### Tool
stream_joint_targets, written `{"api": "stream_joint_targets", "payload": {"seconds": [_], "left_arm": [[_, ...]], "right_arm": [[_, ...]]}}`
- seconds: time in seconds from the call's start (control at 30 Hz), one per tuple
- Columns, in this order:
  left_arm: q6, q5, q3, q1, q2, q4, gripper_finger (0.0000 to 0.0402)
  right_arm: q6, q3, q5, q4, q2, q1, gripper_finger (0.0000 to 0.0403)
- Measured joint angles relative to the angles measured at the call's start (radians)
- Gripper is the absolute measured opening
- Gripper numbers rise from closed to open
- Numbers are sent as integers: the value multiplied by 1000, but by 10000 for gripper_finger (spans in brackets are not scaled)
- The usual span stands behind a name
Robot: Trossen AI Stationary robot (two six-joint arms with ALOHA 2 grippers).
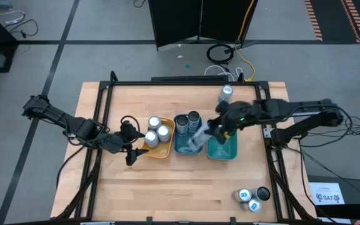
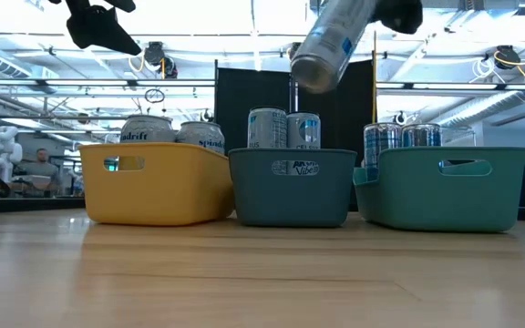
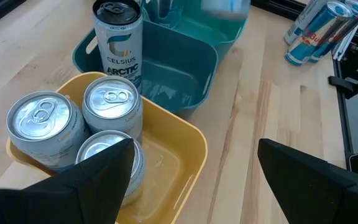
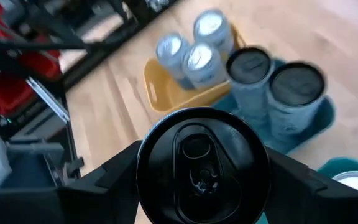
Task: Sort soda cans
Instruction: Put the white-blue soda can into the blue bin
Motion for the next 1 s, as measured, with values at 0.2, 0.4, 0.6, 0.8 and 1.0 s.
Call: {"api": "stream_joint_targets", "payload": {"seconds": [0.2,0.4,0.6,0.8,1.0], "left_arm": [[0,0,0,0,0,-1,350],[0,0,0,0,0,-4,350],[0,0,0,0,0,-4,350],[0,0,0,0,0,-5,350],[0,1,0,0,0,-28,350]], "right_arm": [[-29,230,65,-124,192,49,237],[-54,444,130,-308,409,44,237],[-45,482,136,-332,539,18,239],[-31,483,162,-273,623,-3,248],[-33,484,184,-238,712,-8,249]]}}
